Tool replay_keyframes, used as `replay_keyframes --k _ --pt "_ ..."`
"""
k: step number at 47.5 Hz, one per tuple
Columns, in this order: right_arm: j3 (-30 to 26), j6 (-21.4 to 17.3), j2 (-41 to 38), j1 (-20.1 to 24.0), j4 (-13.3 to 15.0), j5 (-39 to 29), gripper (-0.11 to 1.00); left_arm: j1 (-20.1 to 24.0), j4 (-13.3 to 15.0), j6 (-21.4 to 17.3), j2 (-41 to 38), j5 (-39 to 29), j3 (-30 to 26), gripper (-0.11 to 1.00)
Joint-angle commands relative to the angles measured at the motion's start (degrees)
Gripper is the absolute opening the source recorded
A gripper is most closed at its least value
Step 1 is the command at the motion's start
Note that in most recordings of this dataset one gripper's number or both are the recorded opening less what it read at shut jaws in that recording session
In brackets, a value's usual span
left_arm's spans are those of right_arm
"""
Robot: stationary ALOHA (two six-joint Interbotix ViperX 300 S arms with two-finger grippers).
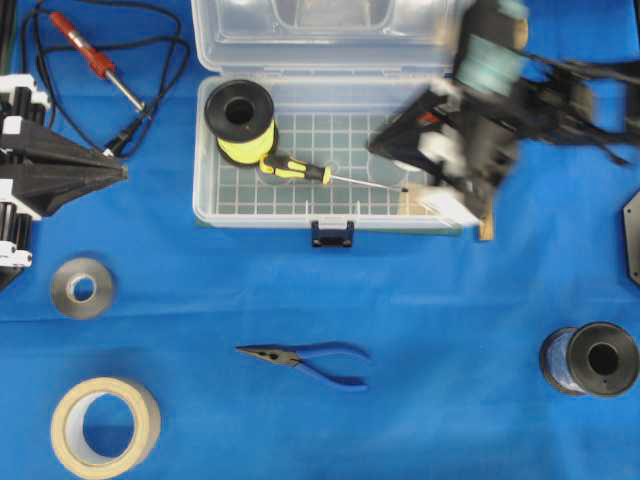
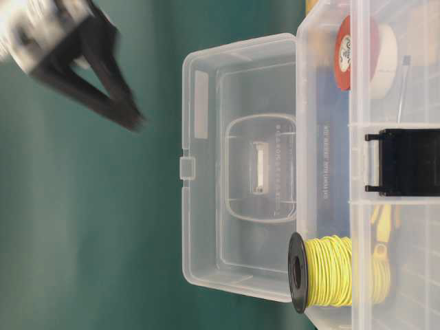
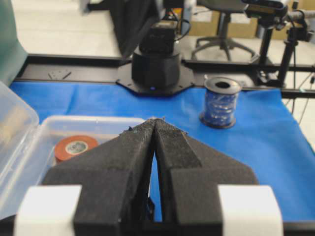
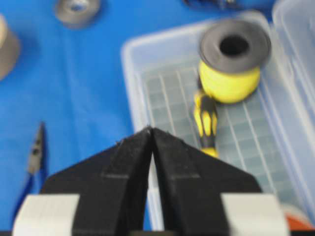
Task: Pick the screwdriver from the toolbox among several items.
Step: 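Move the right gripper over the toolbox toward the yellow-black screwdriver, then lower the open right gripper around the screwdriver handle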
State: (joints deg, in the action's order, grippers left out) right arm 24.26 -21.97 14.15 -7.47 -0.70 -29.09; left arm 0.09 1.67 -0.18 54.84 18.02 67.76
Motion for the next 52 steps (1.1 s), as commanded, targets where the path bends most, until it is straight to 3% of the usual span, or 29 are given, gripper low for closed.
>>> replay_keyframes --k 1,6,13,30,52 --pt "-7.21 -2.37 -5.1 -0.97 0.79 -5.98 0.42 0.0 0.09 0.0 -0.44 0.26 -0.7 0.0" --pt "-13.36 -4.39 -10.63 -1.05 1.93 -11.78 0.67 -0.09 0.09 0.09 -0.44 0.26 -0.7 0.0" --pt "-19.51 -6.59 -17.93 -1.05 2.02 -17.75 0.83 -0.09 0.09 0.35 -0.53 0.35 -0.62 0.0" --pt "-25.58 -11.34 -31.64 -1.05 1.85 -20.65 0.83 0.0 0.18 0.44 -0.53 0.44 -0.09 0.0" --pt "-28.21 -10.72 -41.13 -1.85 2.2 -19.07 0.83 0.0 0.26 0.53 -0.44 0.26 0.62 0.0"
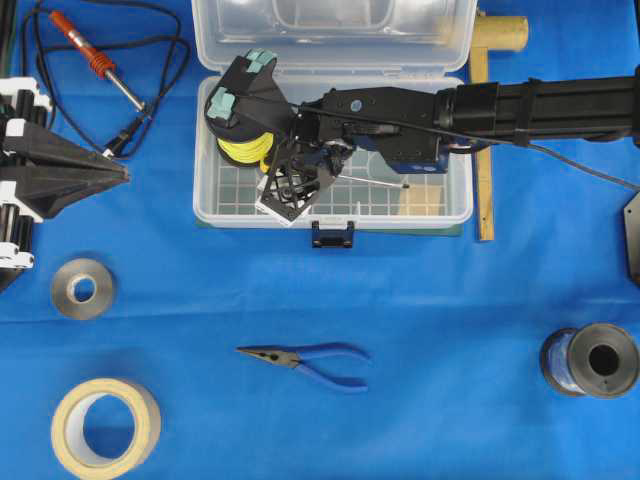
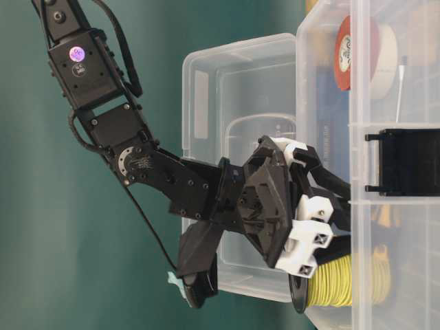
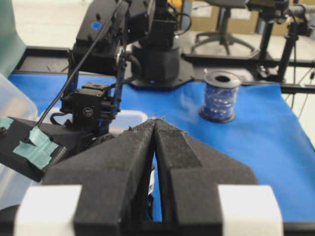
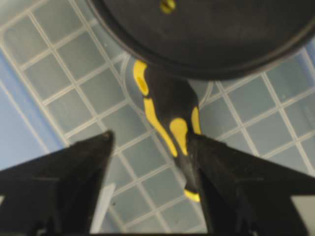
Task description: Pick the screwdriver from the toolbox among several items.
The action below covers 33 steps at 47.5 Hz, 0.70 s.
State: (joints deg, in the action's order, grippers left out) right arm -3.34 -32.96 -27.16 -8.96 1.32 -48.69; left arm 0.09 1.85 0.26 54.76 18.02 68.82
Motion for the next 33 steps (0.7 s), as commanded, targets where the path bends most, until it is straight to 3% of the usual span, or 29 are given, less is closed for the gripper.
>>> replay_keyframes --k 1,9,18,33 --pt "-0.62 0.35 0.18 -0.35 0.18 0.62 0.83 0.0 0.09 0.09 -0.35 0.26 -0.44 0.0" --pt "-0.62 -0.18 0.09 -0.35 1.32 1.49 0.79 -0.09 0.09 0.09 -0.35 0.26 0.0 0.0" --pt "-0.62 -0.18 0.18 -0.35 1.49 1.32 0.56 0.0 0.09 0.18 -0.26 0.09 0.0 0.0" --pt "-0.7 0.44 2.64 -0.53 1.49 0.53 0.67 -0.09 0.09 0.18 0.0 0.09 0.0 0.0"
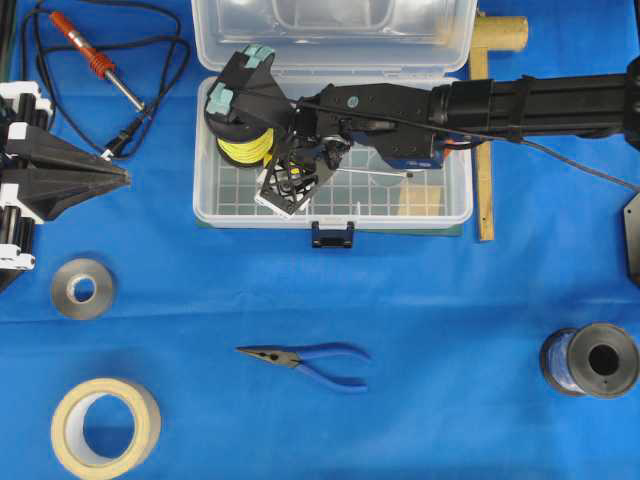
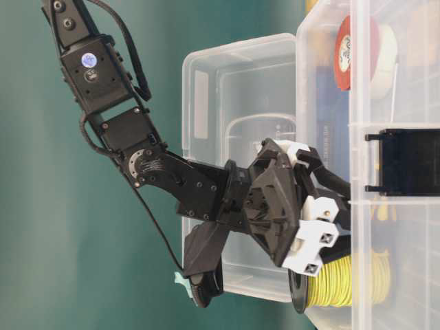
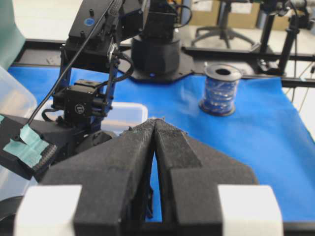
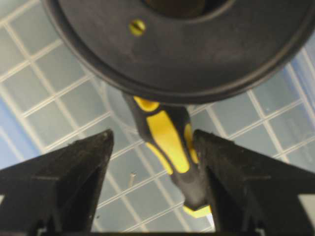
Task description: Pick the screwdriver from the toolbox among several items.
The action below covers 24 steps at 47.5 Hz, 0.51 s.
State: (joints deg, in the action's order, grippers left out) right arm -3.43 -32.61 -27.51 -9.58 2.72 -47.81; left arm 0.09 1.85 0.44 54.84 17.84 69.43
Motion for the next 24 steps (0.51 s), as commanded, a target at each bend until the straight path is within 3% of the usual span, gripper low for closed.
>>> replay_keyframes --k 1,24 --pt "-0.62 0.09 3.34 0.09 0.09 -0.53 0.68 -0.09 0.09 0.0 -0.09 0.26 -0.53 0.0" --pt "1.58 0.7 13.27 0.53 0.35 -2.37 0.7 0.0 0.18 0.62 0.09 0.26 -0.53 0.0"
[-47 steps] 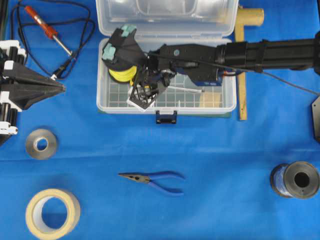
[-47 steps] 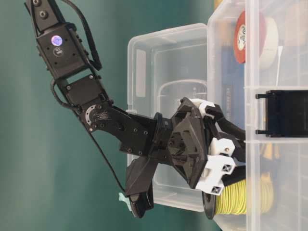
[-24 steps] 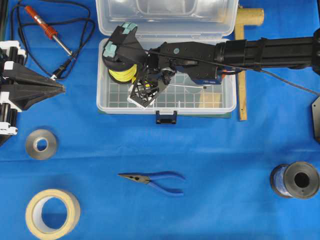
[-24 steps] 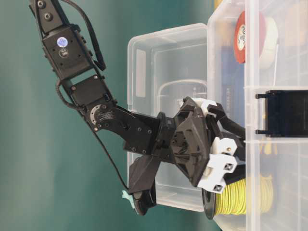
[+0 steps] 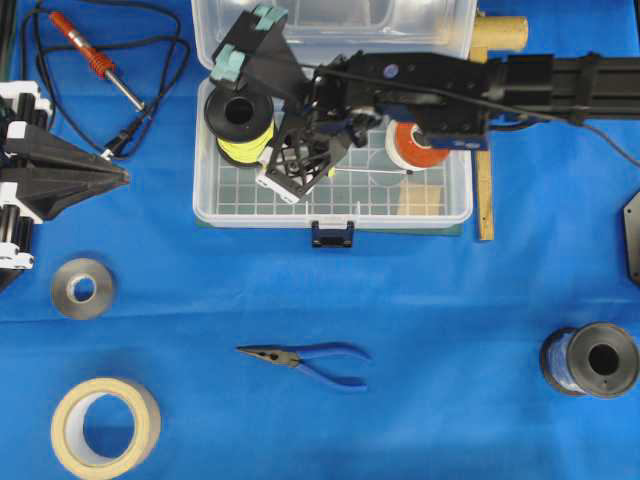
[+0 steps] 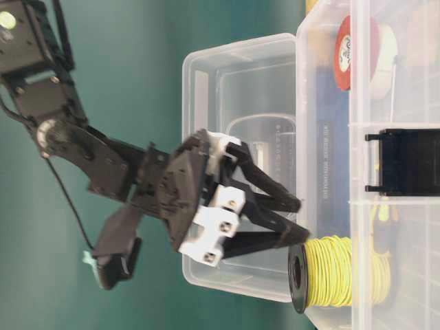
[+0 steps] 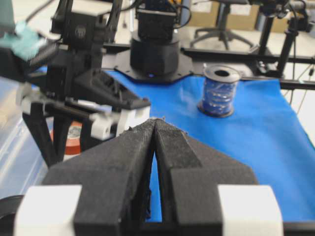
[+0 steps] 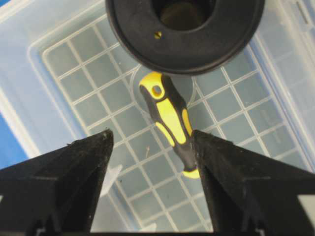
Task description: Pick the screwdriver from the toolbox among several items.
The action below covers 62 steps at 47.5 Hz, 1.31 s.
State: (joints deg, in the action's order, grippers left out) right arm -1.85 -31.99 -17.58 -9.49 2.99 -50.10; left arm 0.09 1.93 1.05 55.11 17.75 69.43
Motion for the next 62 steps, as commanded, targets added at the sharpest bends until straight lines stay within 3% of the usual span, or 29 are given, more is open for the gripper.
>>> replay_keyframes --k 1,17,31,45,53,62 --pt "0.18 0.09 3.78 0.53 0.09 -0.18 0.7 0.0 0.09 0.0 -0.18 0.35 -0.62 0.0" --pt "6.94 5.27 14.24 2.37 0.18 0.26 0.7 -0.09 0.09 0.09 0.53 0.26 -0.62 0.0" --pt "21.8 8.35 30.94 4.04 0.7 10.81 0.7 -0.09 0.09 0.09 2.55 -1.23 -0.7 0.0" --pt "40.52 9.49 55.55 7.56 9.23 26.54 0.7 -0.09 0.09 0.0 3.6 -1.76 -0.62 0.0" --pt "47.72 9.58 64.6 7.65 10.72 29.88 0.7 -0.09 0.09 0.0 3.6 -1.93 -0.35 0.0" --pt "52.21 9.67 67.32 7.73 10.81 29.88 0.7 0.0 0.09 -0.09 3.69 -2.11 -0.35 0.0"
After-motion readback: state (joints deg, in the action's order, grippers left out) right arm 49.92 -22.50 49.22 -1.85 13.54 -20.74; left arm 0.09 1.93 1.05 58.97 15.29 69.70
